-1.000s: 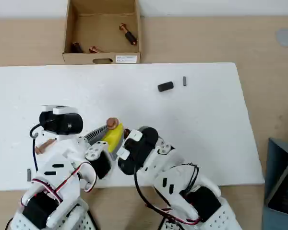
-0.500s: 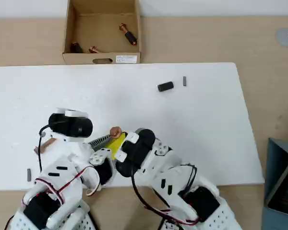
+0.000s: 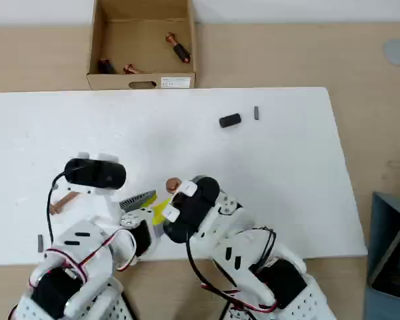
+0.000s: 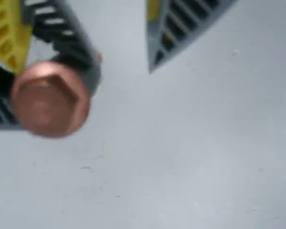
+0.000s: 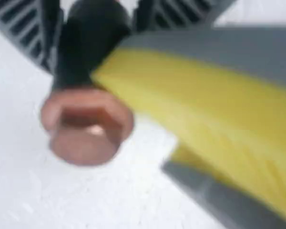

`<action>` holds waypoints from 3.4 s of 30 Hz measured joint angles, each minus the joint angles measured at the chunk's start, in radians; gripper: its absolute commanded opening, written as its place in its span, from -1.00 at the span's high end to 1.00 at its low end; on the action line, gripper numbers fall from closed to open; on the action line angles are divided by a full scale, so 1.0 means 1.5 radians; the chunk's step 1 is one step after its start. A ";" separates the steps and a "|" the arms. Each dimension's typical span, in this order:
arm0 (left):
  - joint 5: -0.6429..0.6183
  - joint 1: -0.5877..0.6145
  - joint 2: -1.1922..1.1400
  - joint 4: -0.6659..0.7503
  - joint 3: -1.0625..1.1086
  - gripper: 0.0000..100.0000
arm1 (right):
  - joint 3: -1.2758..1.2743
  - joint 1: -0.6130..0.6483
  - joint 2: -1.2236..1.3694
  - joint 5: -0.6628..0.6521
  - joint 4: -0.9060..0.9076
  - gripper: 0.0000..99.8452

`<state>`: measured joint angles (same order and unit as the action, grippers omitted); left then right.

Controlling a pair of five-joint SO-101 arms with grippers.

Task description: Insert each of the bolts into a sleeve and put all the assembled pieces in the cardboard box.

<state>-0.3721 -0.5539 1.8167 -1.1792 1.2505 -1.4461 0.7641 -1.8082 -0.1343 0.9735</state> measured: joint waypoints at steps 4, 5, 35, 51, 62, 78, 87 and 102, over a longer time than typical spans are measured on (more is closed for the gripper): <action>0.000 0.000 0.002 -0.027 -0.056 0.64 | 0.000 0.000 0.000 0.000 0.000 0.98; 0.000 0.000 0.002 -0.032 -0.073 0.65 | 0.000 0.000 0.000 0.001 0.000 0.98; 0.253 0.459 0.001 -0.050 0.174 1.00 | 0.132 -0.134 0.045 0.153 0.057 0.98; 0.253 0.460 0.000 0.032 0.254 1.00 | 0.560 -0.135 0.693 0.176 -0.087 0.98; 0.253 0.460 0.000 0.032 0.254 1.00 | 0.924 -0.199 1.163 0.100 -0.193 0.98; 0.253 0.460 0.000 0.032 0.254 1.00 | 1.481 -0.215 1.724 -0.017 -0.193 0.98; 0.253 0.460 0.000 0.032 0.254 1.00 | 1.686 -0.215 1.886 -0.139 -0.159 0.76; 0.253 0.460 0.000 0.032 0.254 1.00 | 1.776 -0.215 1.909 -0.145 -0.110 0.77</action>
<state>0.0069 0.1366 1.8167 -1.1316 1.6310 1.2175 0.4419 1.0549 -0.3521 0.8078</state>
